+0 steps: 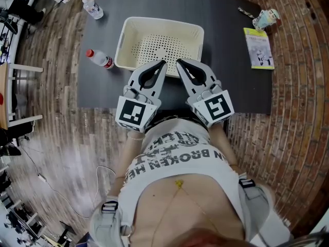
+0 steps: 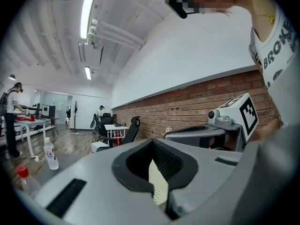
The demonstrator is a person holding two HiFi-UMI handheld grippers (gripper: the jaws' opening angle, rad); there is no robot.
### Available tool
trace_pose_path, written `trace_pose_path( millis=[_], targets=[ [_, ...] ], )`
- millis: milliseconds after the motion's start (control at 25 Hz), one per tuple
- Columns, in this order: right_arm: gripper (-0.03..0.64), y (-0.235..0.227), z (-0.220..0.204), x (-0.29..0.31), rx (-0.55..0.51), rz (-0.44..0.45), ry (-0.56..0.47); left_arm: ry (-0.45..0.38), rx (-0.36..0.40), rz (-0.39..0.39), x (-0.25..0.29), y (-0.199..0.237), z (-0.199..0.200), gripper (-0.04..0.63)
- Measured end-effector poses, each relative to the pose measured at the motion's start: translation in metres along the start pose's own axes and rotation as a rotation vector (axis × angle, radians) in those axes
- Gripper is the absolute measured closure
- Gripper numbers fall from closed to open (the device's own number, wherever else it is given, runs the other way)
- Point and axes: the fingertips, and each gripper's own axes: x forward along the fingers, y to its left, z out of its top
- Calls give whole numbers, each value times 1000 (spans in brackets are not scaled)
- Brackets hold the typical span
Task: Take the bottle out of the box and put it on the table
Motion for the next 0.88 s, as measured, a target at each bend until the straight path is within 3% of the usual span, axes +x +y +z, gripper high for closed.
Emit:
trace_pose_path(
  millis=[880],
  targets=[
    [609, 3, -5, -5, -2, -1, 24, 16, -24, 13, -7, 1, -9, 589]
  ],
)
